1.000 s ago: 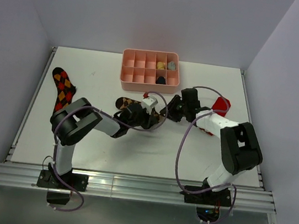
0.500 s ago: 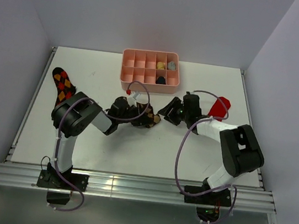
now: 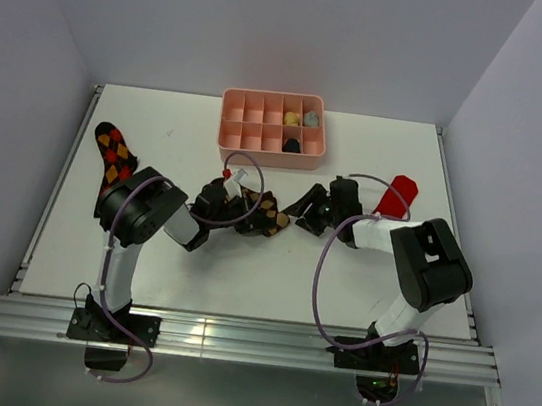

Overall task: Roll the socks
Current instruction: Roll the sock at the center of the board.

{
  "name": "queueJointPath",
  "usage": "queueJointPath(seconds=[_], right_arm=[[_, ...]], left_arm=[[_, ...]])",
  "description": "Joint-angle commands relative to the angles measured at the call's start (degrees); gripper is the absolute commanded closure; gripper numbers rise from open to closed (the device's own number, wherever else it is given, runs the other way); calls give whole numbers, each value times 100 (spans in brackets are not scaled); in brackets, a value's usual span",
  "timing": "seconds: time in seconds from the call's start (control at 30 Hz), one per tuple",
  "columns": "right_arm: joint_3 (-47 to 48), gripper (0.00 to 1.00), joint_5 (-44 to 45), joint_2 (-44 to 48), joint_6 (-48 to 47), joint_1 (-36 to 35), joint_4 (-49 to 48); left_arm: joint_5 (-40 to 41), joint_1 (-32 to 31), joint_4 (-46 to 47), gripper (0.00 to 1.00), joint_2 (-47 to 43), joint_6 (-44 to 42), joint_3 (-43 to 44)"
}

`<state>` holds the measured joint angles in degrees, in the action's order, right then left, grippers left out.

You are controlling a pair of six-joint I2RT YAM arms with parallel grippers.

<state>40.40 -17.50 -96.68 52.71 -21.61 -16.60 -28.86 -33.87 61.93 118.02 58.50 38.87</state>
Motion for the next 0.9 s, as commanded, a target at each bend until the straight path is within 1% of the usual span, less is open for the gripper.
queueJointPath(seconds=[0.0,0.27,0.53,0.63,0.73,0.77,0.83,0.87], right_arm=[[-164,38,-43,-8,134,-37,-116],[-314,38,-500,-245,538,-63,-642],[-287,38,-632,-517,741,-247,-836],[-261,44,-658,-632,750,-248,-906],[-173,60,-632,-694,741,-248,-897],[-130,71,-615,-703,697,-248,-880],[-59,86,-597,-738,636,-248,-810],[2,100,-588,-747,583,-248,-723]], left_arm=[[-6,29,-393,99,231,91,-240],[12,29,-85,99,344,346,-328],[12,38,240,99,476,592,-389],[-32,29,424,99,547,706,-398],[-84,29,565,99,617,803,-407],[-119,29,600,99,643,821,-407],[-172,29,714,99,679,882,-398],[-207,38,741,99,705,917,-398]])
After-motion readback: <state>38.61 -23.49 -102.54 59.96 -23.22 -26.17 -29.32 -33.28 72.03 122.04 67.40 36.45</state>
